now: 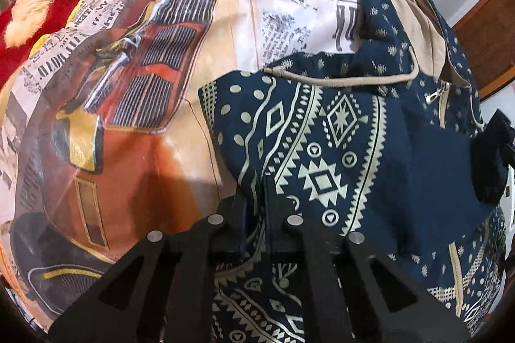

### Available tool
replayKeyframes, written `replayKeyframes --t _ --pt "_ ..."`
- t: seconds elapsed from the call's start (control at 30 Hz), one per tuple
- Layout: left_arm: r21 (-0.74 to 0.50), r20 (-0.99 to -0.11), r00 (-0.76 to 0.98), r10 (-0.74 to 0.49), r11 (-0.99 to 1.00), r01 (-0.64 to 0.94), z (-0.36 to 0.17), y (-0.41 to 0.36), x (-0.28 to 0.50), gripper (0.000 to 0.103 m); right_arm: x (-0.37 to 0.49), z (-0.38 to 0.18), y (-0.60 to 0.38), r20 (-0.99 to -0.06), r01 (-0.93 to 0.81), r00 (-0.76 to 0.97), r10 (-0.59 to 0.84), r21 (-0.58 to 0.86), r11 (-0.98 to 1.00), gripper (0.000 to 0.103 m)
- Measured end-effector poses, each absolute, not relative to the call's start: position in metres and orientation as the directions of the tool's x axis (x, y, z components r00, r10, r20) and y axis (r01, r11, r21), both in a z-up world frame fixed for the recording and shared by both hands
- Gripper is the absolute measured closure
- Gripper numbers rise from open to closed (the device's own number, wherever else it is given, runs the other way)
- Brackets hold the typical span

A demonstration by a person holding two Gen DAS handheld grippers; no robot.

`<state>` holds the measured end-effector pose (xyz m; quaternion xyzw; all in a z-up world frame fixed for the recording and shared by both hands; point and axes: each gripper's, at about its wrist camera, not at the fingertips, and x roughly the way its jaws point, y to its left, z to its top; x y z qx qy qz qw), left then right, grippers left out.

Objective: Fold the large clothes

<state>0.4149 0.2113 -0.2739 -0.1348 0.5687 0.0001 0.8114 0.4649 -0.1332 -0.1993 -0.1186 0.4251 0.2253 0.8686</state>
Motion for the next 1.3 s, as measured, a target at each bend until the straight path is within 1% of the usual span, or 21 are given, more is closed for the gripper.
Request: replayKeyframes --t 0.07,0.1,0.17,0.27,0.33,0.43,0.57,0.7,0.83,0.9,0.93,0.97,1.0,1.03,1.07,1.1,1.13,1.17,1.2,1.23,1.3 --pt "-0.206 -0.926 0.350 -0.142 0.966 -0.154 -0.271 0.213 0.413 0.088 0.468 -0.203 -0.151 -0.799 -0.458 0.533 0.277 0.003 0.889 0.092" --pt "-0.196 -0.927 0.352 -0.131 0.968 -0.156 -0.268 0.214 0.413 0.086 0.470 -0.205 -0.159 -0.804 -0.441 0.528 0.275 0.017 0.897 0.092" --pt "-0.169 -0.928 0.358 -0.101 0.972 -0.163 -0.261 0.217 0.410 0.076 0.474 -0.208 -0.174 -0.810 -0.410 0.518 0.274 0.046 0.911 0.092" --pt "-0.124 -0.923 0.381 -0.056 0.980 -0.157 -0.246 0.223 0.406 0.066 0.477 -0.213 -0.197 -0.824 -0.368 0.490 0.284 0.100 0.924 0.092" --pt "-0.090 -0.917 0.397 -0.025 0.985 -0.148 -0.236 0.223 0.404 0.062 0.476 -0.218 -0.205 -0.840 -0.364 0.461 0.287 0.116 0.924 0.091" --pt "-0.047 -0.910 0.413 0.010 0.991 -0.128 -0.225 0.219 0.400 0.062 0.471 -0.227 -0.215 -0.864 -0.365 0.422 0.275 0.115 0.924 0.091" --pt "-0.013 -0.904 0.427 0.028 0.996 -0.092 -0.220 0.207 0.403 0.061 0.465 -0.233 -0.228 -0.876 -0.367 0.405 0.262 0.107 0.924 0.091" --pt "-0.008 -0.904 0.428 0.013 0.999 -0.047 -0.218 0.185 0.409 0.061 0.463 -0.232 -0.239 -0.887 -0.358 0.400 0.230 0.080 0.930 0.091" --pt "0.006 -0.895 0.447 0.003 1.000 0.006 -0.204 0.157 0.412 0.061 0.462 -0.223 -0.255 -0.889 -0.333 0.406 0.214 0.074 0.940 0.090" --pt "0.013 -0.887 0.462 -0.006 0.999 0.038 -0.196 0.140 0.413 0.058 0.459 -0.215 -0.267 -0.880 -0.318 0.428 0.206 0.066 0.946 0.089" --pt "0.018 -0.879 0.476 -0.014 0.998 0.062 -0.189 0.127 0.413 0.053 0.457 -0.210 -0.272 -0.876 -0.309 0.439 0.202 0.064 0.949 0.087" --pt "0.020 -0.874 0.486 -0.019 0.997 0.076 -0.185 0.120 0.413 0.050 0.455 -0.205 -0.279 -0.871 -0.297 0.451 0.197 0.061 0.953 0.081" --pt "0.028 -0.862 0.507 -0.026 0.995 0.099 -0.177 0.107 0.413 0.049 0.452 -0.199 -0.287 -0.863 -0.281 0.468 0.191 0.060 0.958 0.077" --pt "0.037 -0.851 0.524 -0.030 0.992 0.118 -0.170 0.095 0.412 0.048 0.449 -0.194 -0.295 -0.854 -0.262 0.486 0.187 0.062 0.963 0.062" --pt "0.045 -0.841 0.539 -0.035 0.990 0.136 -0.164 0.083 0.411 0.046 0.446 -0.188 -0.302 -0.844 -0.245 0.503 0.185 0.066 0.967 0.044" --pt "0.050 -0.832 0.553 -0.044 0.987 0.153 -0.158 0.072 0.411 0.045 0.441 -0.183 -0.312 -0.829 -0.221 0.529 0.183 0.074 0.972 0.036" --pt "0.047 -0.824 0.564 -0.059 0.984 0.171 -0.152 0.060 0.410 0.040 0.436 -0.176 -0.323 -0.810 -0.195 0.558 0.180 0.083 0.977 0.029" --pt "0.040 -0.817 0.572 -0.076 0.982 0.187 -0.147 0.050 0.410 0.034 0.431 -0.171 -0.334 -0.797 -0.172 0.577 0.177 0.093 0.981 0.027" --pt "0.028 -0.809 0.580 -0.097 0.979 0.203 -0.144 0.039 0.410 0.032 0.427 -0.168 -0.343 -0.793 -0.158 0.583 0.176 0.102 0.982 0.027" --pt "0.019 -0.804 0.584 -0.114 0.976 0.216 -0.141 0.030 0.410 0.030 0.423 -0.166 -0.355 -0.791 -0.138 0.586 0.176 0.116 0.984 0.026" --pt "-0.008 -0.802 0.578 -0.154 0.969 0.247 -0.142 0.007 0.412 0.029 0.418 -0.165 -0.371 -0.791 -0.108 0.586 0.175 0.138 0.985 0.025"
